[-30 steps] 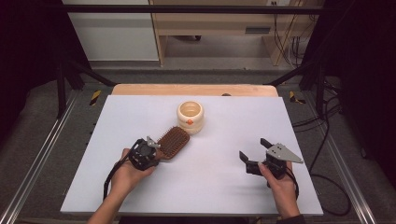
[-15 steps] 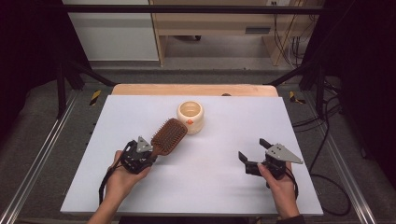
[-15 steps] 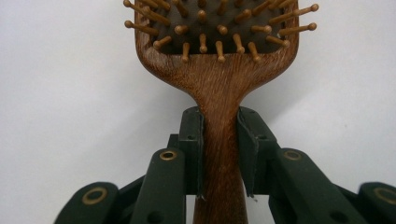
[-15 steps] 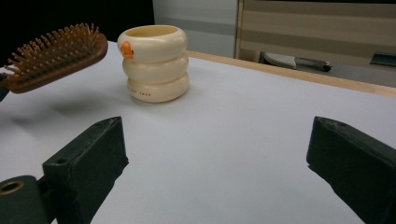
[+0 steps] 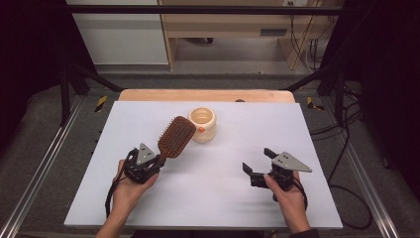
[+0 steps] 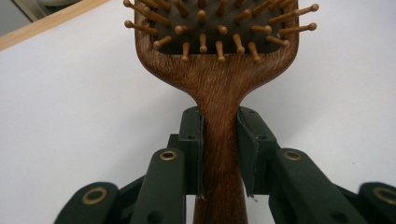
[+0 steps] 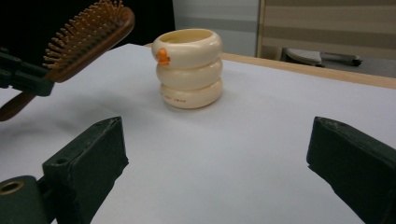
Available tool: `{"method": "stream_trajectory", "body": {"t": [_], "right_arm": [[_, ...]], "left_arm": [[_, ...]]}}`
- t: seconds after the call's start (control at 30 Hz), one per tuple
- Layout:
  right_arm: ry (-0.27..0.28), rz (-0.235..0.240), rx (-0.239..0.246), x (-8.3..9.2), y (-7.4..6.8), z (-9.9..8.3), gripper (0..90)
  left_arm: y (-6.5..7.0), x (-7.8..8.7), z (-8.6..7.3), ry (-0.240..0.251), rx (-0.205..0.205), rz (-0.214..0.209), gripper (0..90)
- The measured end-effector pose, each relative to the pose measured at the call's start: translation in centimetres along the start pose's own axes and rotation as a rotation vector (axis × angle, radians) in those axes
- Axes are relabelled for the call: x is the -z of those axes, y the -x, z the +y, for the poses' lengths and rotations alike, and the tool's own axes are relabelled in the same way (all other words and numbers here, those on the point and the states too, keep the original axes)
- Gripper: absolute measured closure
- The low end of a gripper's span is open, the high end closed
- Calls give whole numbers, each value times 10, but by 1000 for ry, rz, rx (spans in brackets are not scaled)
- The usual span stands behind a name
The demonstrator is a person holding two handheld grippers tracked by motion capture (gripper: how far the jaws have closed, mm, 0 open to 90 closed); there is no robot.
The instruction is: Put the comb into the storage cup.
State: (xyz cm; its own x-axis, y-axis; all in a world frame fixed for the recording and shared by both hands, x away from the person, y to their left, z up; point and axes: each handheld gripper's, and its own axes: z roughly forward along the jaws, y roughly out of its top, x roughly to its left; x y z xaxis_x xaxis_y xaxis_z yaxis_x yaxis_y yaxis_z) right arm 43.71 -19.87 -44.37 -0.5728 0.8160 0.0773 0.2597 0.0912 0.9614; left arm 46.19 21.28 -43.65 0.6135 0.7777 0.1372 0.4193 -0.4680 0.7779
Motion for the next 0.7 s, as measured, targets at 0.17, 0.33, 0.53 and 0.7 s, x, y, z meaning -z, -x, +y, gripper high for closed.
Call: {"method": "stream_trajectory", "body": {"t": [0.17,0.33,0.53,0.7], "right_arm": [[-26,47,3,-14,-18,7,49],[-35,88,-4,-28,-36,13,49],[-15,110,-21,-47,-54,27,45],[1,129,-38,-57,-66,37,56]], "left_arm": [[0,-4,-2,11,-4,-16,725],[1,-2,-4,43,24,-15,725],[-1,4,-7,67,50,-12,725],[-1,7,-7,88,55,-14,725]]}}
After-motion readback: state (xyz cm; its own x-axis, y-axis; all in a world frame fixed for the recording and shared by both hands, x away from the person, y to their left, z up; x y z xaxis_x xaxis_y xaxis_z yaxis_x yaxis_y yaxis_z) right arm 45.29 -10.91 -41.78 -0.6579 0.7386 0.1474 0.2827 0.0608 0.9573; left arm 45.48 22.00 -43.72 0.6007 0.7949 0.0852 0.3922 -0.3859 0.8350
